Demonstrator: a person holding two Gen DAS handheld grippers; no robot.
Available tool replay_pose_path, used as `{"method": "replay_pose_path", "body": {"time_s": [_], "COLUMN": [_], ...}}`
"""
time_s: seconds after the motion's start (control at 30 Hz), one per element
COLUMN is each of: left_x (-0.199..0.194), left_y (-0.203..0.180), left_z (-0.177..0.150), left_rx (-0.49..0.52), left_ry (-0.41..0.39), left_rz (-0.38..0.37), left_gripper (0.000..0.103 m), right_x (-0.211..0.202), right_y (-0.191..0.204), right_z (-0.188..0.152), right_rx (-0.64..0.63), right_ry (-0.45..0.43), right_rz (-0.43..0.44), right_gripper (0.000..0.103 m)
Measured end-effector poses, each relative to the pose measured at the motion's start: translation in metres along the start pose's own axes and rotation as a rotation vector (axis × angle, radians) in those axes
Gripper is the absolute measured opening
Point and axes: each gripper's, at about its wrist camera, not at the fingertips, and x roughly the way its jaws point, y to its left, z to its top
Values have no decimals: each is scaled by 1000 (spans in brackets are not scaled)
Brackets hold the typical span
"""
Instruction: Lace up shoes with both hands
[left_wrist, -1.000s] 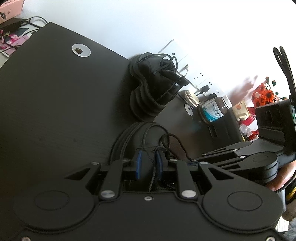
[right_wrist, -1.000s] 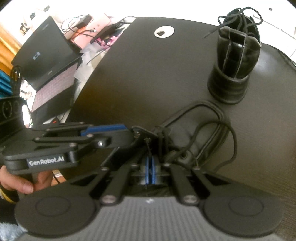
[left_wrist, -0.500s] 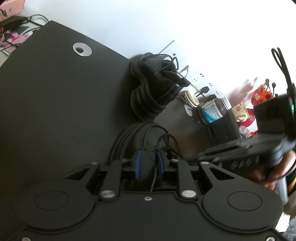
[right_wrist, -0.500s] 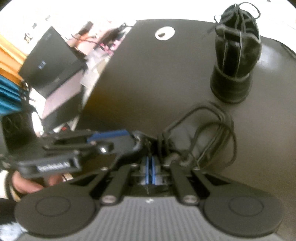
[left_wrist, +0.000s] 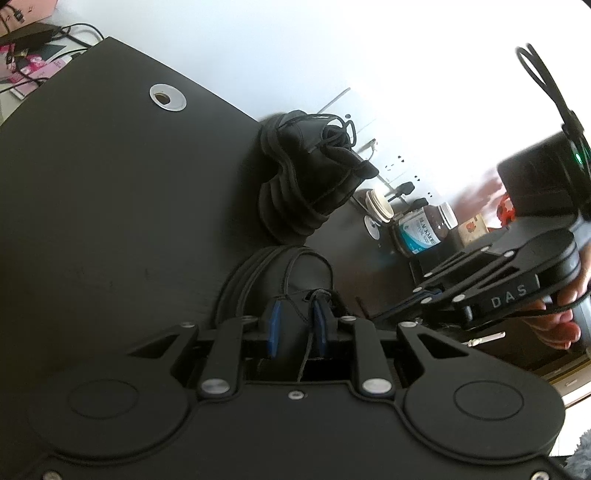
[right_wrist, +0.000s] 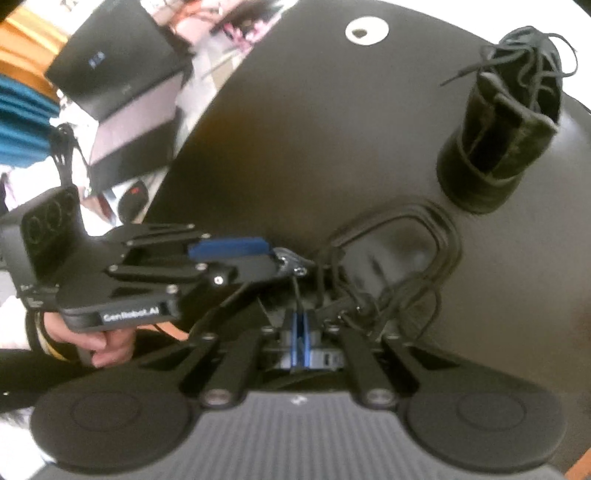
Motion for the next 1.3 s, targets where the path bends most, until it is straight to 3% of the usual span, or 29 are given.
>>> {"method": "replay_pose_path", "body": {"time_s": [0.27,0.73,1.17,1.3], "left_x": [-1,0,1,-1], "left_y": [5,9,11,12], "left_z": [-3,-3,-1,-1], "left_rx": [-28,-37,-31,-27], "left_ry": [-20,-16,-5,-4], "left_rz": [-17,-38,-52,-67], "left_gripper": [21,21,22,29], "right_x": [16,28,27,25], "right_y": [5,-3,-1,9], "right_z": [20,24,27,29], "right_rx": [38,137,149,89], "right_ry": [120,165,130,69], "right_rz": [-43,-38,-59,-107], "right_gripper": [4,4,4,4]}}
